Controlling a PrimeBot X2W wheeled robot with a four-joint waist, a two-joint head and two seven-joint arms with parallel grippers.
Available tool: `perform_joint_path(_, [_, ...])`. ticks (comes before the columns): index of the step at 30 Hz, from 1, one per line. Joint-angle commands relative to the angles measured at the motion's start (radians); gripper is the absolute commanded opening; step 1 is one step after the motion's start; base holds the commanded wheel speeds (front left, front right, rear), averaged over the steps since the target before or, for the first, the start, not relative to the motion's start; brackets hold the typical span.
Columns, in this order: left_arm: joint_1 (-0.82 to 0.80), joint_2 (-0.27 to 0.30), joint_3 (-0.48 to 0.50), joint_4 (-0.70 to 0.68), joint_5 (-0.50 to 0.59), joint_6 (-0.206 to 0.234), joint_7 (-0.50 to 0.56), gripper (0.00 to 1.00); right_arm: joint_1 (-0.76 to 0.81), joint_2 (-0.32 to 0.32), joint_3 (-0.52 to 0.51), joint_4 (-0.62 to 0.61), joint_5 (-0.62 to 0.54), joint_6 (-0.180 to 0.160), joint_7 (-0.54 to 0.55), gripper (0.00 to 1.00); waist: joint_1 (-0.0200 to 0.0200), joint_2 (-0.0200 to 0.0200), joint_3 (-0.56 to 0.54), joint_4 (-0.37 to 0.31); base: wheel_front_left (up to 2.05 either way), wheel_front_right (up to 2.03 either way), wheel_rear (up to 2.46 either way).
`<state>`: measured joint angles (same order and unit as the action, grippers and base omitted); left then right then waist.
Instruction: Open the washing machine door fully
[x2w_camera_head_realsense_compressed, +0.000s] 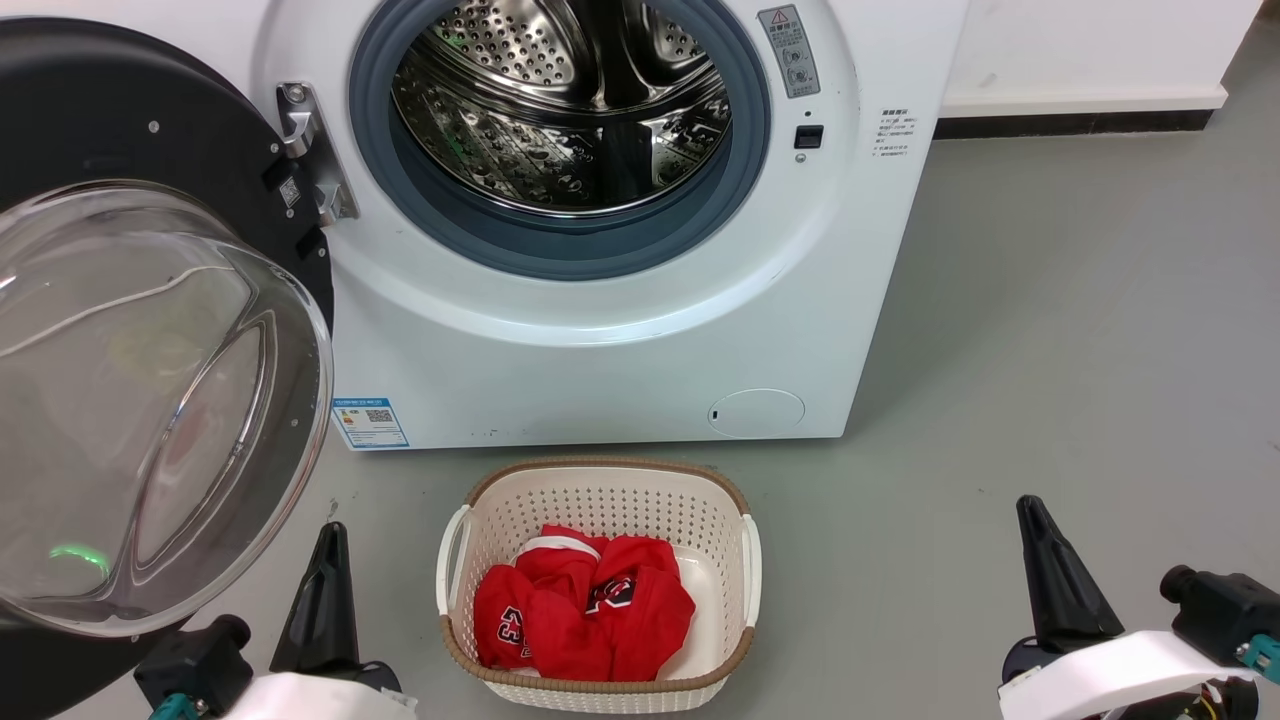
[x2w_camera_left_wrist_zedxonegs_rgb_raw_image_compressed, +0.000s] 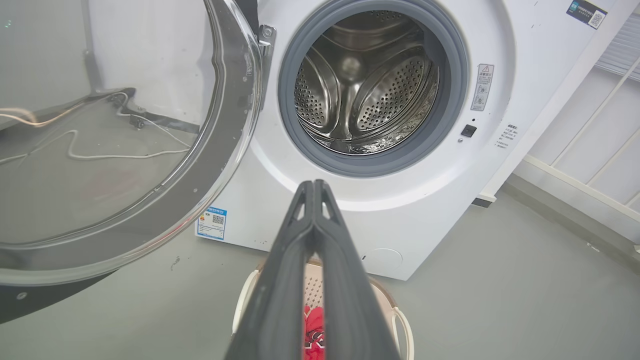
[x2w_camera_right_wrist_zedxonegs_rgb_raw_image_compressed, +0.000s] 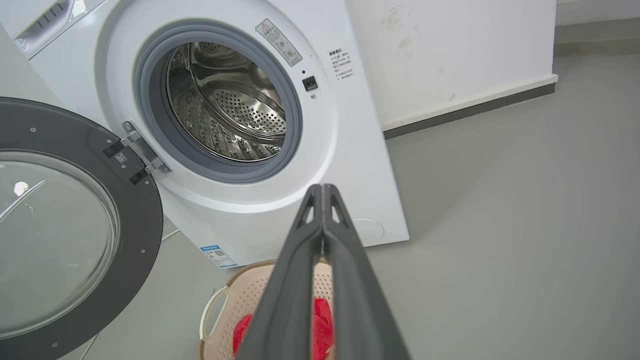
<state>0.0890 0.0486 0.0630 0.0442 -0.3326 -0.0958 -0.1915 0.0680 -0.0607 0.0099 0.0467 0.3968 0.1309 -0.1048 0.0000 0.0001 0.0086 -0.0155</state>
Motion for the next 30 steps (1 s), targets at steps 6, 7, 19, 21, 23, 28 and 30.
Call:
perform_joint_path(6, [-0.048, 0.002, 0.006, 0.007, -0.138, -0.004, 0.03, 0.0, -0.044, -0.013, -0.003, 0.009, 0.14, 0.0, 0.013, 0.0, 0.0, -0.0001, 0.0, 0.001, 0.0, 0.0, 0.0])
perform_joint_path(7, [-0.05, 0.002, 0.007, 0.009, -0.155, -0.004, 0.034, 0.0, -0.046, -0.014, -0.003, 0.012, 0.158, 0.0, 0.015, 0.0, 0.0, -0.0001, 0.0, 0.001, 0.0, 0.0, 0.0])
perform_joint_path(19, [-0.077, 0.002, 0.014, 0.042, -0.35, -0.01, 0.081, 0.0, -0.069, -0.021, -0.01, 0.042, 0.354, 0.0, 0.038, 0.0, 0.0, -0.0001, -0.001, 0.003, 0.0, 0.0, 0.0])
perform_joint_path(21, [-0.081, 0.002, 0.016, 0.047, -0.381, -0.011, 0.088, 0.0, -0.073, -0.022, -0.011, 0.047, 0.383, 0.0, 0.042, 0.0, 0.0, -0.0001, -0.001, 0.003, 0.0, 0.0, 0.0])
perform_joint_path(23, [-0.085, 0.002, 0.017, 0.052, -0.41, -0.011, 0.095, 0.0, -0.077, -0.022, -0.012, 0.052, 0.412, 0.0, 0.046, 0.0, 0.0, -0.0001, -0.001, 0.003, 0.0, 0.0, 0.0])
perform_joint_path(28, [-0.095, 0.002, 0.02, 0.064, -0.48, -0.014, 0.112, 0.0, -0.085, -0.024, -0.016, 0.063, 0.483, 0.0, 0.056, 0.0, 0.0, -0.0001, -0.001, 0.004, 0.0, 0.0, 0.0])
perform_joint_path(30, [-0.099, 0.002, 0.021, 0.069, -0.508, -0.015, 0.119, 0.0, -0.088, -0.024, -0.017, 0.068, 0.509, 0.0, 0.06, 0.0, 0.0, -0.0001, -0.002, 0.004, 0.0, 0.0, 0.0])
